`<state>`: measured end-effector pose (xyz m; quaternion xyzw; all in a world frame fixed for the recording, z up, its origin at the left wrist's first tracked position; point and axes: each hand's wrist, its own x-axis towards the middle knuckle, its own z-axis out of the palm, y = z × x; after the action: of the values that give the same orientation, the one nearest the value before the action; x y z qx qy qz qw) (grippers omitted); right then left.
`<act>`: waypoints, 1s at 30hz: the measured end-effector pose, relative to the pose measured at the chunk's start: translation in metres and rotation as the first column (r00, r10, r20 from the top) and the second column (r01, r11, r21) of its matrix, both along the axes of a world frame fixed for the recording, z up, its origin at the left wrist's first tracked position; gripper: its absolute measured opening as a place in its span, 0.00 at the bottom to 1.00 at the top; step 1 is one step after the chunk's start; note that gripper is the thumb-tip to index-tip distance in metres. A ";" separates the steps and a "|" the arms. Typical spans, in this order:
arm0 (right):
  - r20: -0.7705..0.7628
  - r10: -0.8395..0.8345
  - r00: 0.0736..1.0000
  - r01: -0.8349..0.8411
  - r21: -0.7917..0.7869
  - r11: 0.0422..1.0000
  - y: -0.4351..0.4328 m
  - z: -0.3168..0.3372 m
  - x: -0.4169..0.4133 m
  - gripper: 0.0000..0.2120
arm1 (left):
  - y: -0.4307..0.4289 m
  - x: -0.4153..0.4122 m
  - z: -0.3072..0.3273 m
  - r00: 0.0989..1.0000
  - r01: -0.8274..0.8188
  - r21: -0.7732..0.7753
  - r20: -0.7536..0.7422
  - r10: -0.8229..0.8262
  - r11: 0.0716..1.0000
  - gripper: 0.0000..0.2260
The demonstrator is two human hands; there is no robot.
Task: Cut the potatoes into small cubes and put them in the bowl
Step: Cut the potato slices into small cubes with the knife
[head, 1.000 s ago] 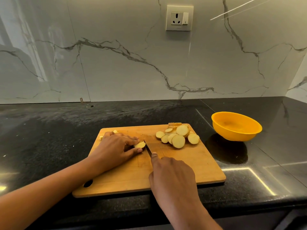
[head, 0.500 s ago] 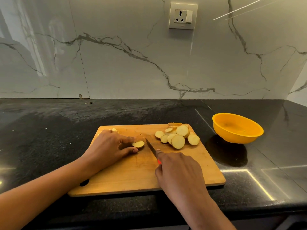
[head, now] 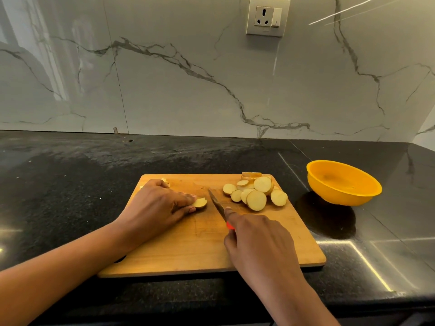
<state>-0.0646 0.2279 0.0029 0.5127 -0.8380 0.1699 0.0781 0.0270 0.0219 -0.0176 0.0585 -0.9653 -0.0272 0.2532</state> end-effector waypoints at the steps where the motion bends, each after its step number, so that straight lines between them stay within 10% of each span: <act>1: 0.000 0.012 1.000 -0.012 -0.008 1.000 0.001 0.000 0.001 0.24 | 0.000 0.001 0.000 1.000 0.012 -0.020 -0.002 -0.012 1.000 0.21; 14: 0.018 0.083 0.996 -0.083 -0.022 0.996 -0.001 -0.002 0.001 0.25 | -0.013 0.013 0.006 0.952 0.237 -0.160 0.235 -0.196 0.958 0.22; 30: -0.078 0.108 0.991 -0.099 0.120 0.988 -0.017 -0.001 0.004 0.27 | -0.026 0.005 0.003 0.926 0.308 0.020 0.221 -0.305 0.951 0.22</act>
<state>-0.0602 0.2109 0.0018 0.5658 -0.8146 0.1032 0.0746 0.0320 -0.0037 -0.0144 -0.0921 -0.9849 -0.0526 0.1371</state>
